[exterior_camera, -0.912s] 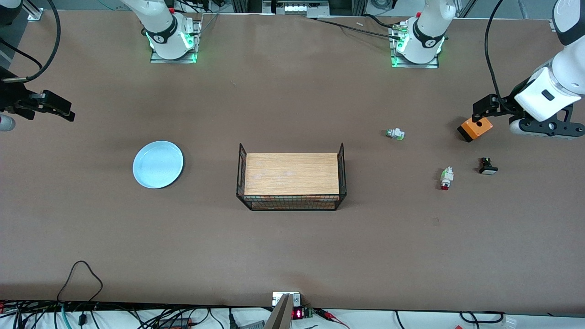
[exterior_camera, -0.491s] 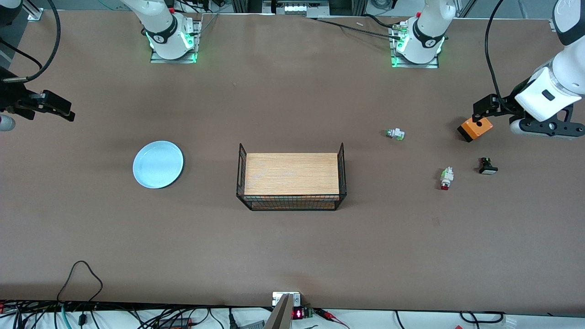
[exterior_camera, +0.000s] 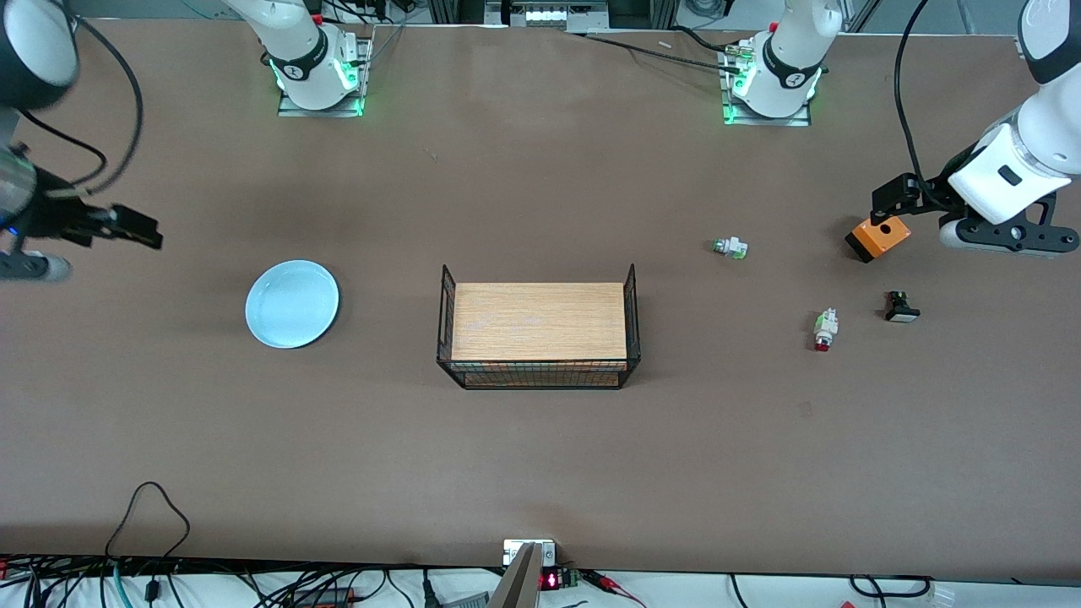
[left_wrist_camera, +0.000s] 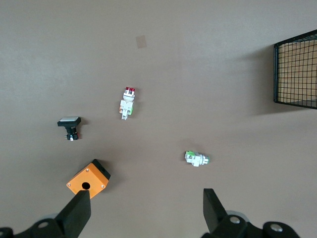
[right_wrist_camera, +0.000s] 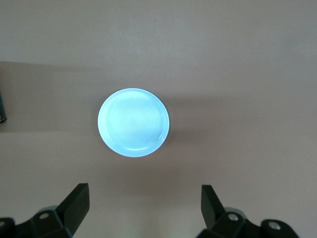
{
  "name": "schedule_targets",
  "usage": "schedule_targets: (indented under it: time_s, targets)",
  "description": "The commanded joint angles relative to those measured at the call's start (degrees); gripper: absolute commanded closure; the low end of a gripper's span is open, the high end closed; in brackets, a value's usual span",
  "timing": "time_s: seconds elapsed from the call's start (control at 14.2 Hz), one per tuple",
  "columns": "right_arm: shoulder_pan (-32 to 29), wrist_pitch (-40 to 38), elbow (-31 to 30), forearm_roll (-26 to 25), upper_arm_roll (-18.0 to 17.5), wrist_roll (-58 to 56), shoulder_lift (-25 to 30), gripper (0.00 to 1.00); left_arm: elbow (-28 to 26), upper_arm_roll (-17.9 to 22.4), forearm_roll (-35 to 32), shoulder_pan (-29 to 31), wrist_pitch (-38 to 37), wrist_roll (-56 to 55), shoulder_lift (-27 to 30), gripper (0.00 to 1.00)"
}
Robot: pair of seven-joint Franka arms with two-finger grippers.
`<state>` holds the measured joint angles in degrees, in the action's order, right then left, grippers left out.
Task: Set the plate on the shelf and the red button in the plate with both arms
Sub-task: 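Move the right gripper down to the edge of the blue plate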
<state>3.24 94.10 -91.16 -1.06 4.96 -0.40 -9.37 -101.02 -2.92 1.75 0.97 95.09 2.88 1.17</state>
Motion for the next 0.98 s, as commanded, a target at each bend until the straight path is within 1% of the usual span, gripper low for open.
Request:
schedule_targets:
  time_s: [0.0,0.14,0.28,0.42,0.63,0.91]
  targets:
    - [0.37,1.62,0.11,-2.19,-0.22,0.22,-5.2,0.0,0.74,-0.24,0.18,0.26,-1.22,0.2,0.41,0.0]
    - [0.19,2.66,0.02,-3.68,-0.22,0.75,-8.89,0.0,0.74,-0.24,0.18,0.26,-1.22,0.2,0.41,0.0]
    - [-0.51,5.81,-2.16,-3.78,-0.13,0.75,-10.84,0.0,0.74,-0.24,0.18,0.26,-1.22,0.28,0.41,0.0]
    - [-1.48,13.62,-8.99,-3.69,-0.13,0.75,-10.41,0.0,0.74,-0.33,0.18,0.26,-1.22,0.2,0.41,0.0]
    - [-3.59,29.51,-21.12,-3.69,-0.22,-0.22,-9.01,0.0,0.74,-0.33,0.18,0.26,-1.49,0.11,0.5,0.0]
    - [-3.76,47.89,-33.0,-3.6,-0.22,-0.13,-9.96,0.0,0.74,-0.42,0.18,0.26,-2.63,-0.15,0.5,0.0]
